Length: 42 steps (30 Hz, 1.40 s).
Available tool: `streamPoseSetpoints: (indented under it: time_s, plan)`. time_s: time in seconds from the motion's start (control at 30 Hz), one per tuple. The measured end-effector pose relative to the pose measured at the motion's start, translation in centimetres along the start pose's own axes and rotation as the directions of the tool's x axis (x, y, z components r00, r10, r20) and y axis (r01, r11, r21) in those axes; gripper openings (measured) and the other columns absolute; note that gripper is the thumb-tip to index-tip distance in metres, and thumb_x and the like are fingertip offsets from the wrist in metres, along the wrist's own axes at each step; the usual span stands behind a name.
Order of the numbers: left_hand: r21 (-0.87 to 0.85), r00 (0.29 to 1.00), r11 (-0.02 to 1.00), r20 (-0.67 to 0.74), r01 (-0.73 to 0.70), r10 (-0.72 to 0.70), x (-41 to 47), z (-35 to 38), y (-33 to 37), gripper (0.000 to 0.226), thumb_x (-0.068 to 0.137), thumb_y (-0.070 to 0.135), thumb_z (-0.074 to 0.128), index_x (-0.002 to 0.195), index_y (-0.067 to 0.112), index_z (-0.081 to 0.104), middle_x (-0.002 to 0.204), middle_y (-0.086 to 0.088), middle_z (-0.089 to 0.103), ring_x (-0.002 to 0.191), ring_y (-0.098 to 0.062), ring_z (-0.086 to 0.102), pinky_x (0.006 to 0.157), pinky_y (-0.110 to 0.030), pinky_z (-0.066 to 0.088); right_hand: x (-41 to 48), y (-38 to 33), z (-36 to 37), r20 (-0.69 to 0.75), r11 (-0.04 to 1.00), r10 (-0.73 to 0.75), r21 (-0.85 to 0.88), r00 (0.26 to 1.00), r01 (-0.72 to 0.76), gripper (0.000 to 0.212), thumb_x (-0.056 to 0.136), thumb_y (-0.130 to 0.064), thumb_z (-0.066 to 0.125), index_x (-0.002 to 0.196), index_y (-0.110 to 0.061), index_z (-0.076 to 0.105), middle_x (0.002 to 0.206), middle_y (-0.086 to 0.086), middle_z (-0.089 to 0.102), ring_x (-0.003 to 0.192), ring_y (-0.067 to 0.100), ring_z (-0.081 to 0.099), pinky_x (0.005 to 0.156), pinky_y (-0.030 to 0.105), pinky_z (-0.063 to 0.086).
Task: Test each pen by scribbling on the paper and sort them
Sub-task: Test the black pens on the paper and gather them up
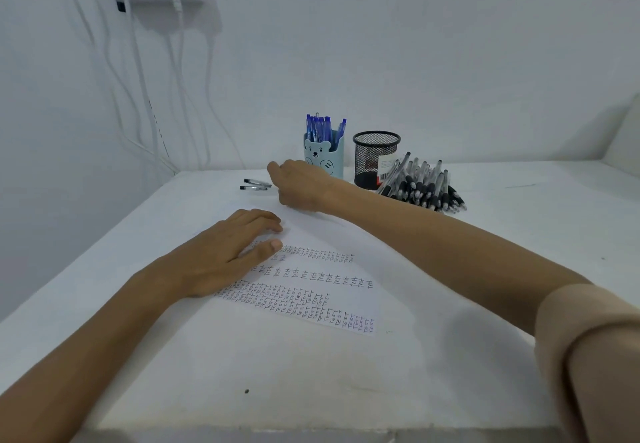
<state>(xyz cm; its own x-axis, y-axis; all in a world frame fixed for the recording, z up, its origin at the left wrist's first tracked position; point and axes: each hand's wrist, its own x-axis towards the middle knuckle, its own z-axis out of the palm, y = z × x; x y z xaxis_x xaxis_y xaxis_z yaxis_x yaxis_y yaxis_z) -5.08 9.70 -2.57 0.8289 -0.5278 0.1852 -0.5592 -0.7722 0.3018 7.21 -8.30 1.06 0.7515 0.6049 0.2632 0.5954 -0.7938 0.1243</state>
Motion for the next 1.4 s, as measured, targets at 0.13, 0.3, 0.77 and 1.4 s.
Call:
streamPoseSetpoints:
  time_s: [0.13,0.3,0.77,1.4]
  plan:
    - [-0.004,1.0,1.0,-0.014,-0.016,0.016,0.0,-0.4,0.1,0.06,0.096,0.073,0.026,0.137,0.038,0.052,0.141,0.035,0.043,0.138,0.01,0.034,0.112,-0.017,0.03,-2.6,0.1,-0.8,-0.014,0.998,-0.004,-0.066,1.0,0.003,0.027,0.093,-0.003,0.049,0.119,-0.002,0.046,0.081,0.003,0.038,0.081,0.026,0.046,0.059,0.034,0.034]
    - [-0.015,0.999,0.999,-0.016,-0.049,0.049,0.1,-0.2,0.6,0.04,0.104,0.061,0.038,0.13,0.038,0.057,0.137,0.031,0.048,0.135,0.006,0.04,0.11,-0.015,0.032,-6.9,0.7,-1.1,-0.006,0.994,-0.065,-0.093,0.998,0.064,0.024,0.094,-0.003,0.046,0.118,-0.003,0.044,0.073,0.0,0.029,0.077,0.028,0.043,0.059,0.035,0.032]
    - [0.055,0.993,0.992,-0.042,-0.111,0.114,-0.1,0.3,2.7,0.047,0.103,0.058,0.044,0.143,0.033,0.049,0.147,0.027,0.044,0.137,0.008,0.037,0.112,-0.013,0.028,-11.7,3.1,-1.5,-0.273,0.895,0.234,0.436,0.933,-0.097,0.067,0.099,-0.071,0.031,0.062,-0.016,0.037,0.052,-0.006,0.041,0.048,0.014,0.038,0.055,0.029,0.029]
    - [0.006,0.985,0.991,0.11,-0.136,0.134,-0.1,1.3,5.2,0.063,0.101,0.063,0.038,0.158,0.036,0.034,0.163,0.031,0.022,0.148,0.016,0.007,0.113,0.0,0.006,-14.2,6.2,-3.8,0.337,-0.178,0.39,0.941,0.857,-0.289,0.048,0.098,-0.055,0.052,0.08,-0.012,0.065,0.055,-0.001,0.041,0.054,0.018,0.045,0.045,0.022,0.037]
